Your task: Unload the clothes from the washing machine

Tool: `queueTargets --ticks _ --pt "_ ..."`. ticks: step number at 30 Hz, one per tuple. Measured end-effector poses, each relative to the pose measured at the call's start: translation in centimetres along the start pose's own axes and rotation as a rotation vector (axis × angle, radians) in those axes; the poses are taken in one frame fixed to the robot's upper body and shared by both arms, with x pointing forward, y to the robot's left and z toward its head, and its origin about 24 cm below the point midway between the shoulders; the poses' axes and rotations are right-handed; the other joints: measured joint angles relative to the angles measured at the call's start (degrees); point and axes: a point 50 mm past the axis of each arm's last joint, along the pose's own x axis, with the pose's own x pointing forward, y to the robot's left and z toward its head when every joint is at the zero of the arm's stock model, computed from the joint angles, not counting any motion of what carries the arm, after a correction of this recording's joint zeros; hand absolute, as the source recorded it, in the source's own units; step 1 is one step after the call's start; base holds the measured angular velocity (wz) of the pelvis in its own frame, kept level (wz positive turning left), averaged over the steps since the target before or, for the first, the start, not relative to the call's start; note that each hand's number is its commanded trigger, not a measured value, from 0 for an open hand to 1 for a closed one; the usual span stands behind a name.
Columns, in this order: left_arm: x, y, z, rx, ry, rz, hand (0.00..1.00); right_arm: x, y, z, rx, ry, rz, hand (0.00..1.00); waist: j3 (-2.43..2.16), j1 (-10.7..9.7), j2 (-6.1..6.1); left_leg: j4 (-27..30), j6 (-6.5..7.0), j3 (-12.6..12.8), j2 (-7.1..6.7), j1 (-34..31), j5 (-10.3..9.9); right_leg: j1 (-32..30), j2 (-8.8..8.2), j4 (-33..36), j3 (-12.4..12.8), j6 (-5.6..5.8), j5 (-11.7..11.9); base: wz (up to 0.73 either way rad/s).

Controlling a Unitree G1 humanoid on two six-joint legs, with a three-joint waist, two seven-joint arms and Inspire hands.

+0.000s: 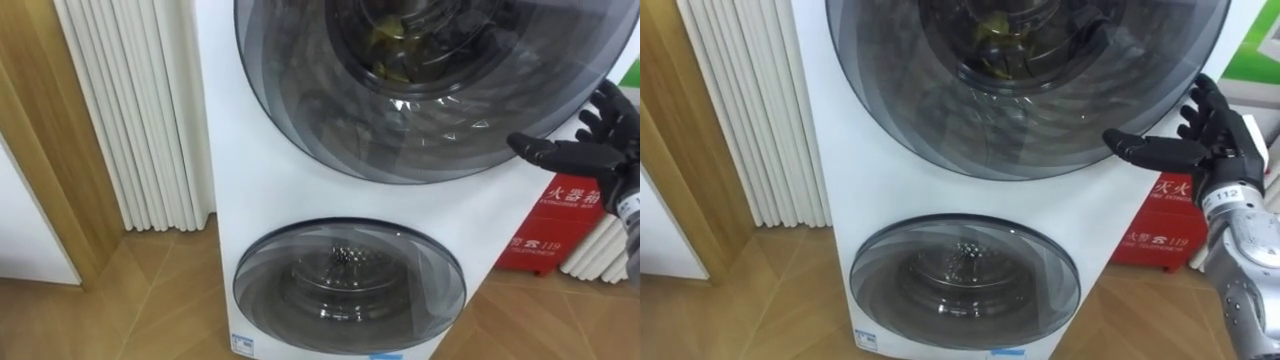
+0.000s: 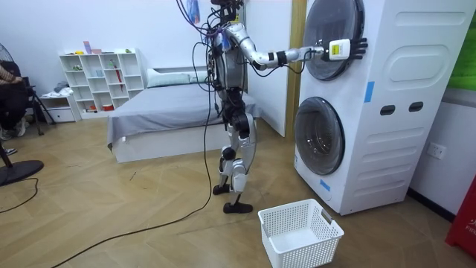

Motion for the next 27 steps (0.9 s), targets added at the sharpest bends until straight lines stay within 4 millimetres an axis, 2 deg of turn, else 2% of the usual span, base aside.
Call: queueTargets --ticks 9,17,27 --pt "0.1 -0.1 0.4 0.000 -0.019 -0.006 0.00 -0.1 0.8 0.7 -0.029 -0.031 0.050 0.00 -0.01 -0.2 -0.01 0.0 0.00 -0.7 0.00 0.0 0.0 -0.9 0.10 0.8 1.1 -0.08 0.0 -0.09" --pt "0.1 -0.1 0.6 0.001 -0.033 -0.022 0.00 -0.1 0.9 0.8 -0.031 -0.037 0.068 0.00 -0.02 -0.2 -0.03 0.0 0.00 -1.6 -0.01 0.0 0.0 -0.9 0.07 1.0 0.9 -0.14 0.0 0.01" --pt "0.1 0.2 0.1 0.027 -0.035 -0.018 0.00 -0.2 1.4 1.9 -0.031 -0.083 0.098 0.00 -0.10 -0.2 0.21 0.1 0.00 -0.7 0.10 -0.4 0.0 -1.3 0.30 0.9 1.3 -0.26 0.1 -0.02"
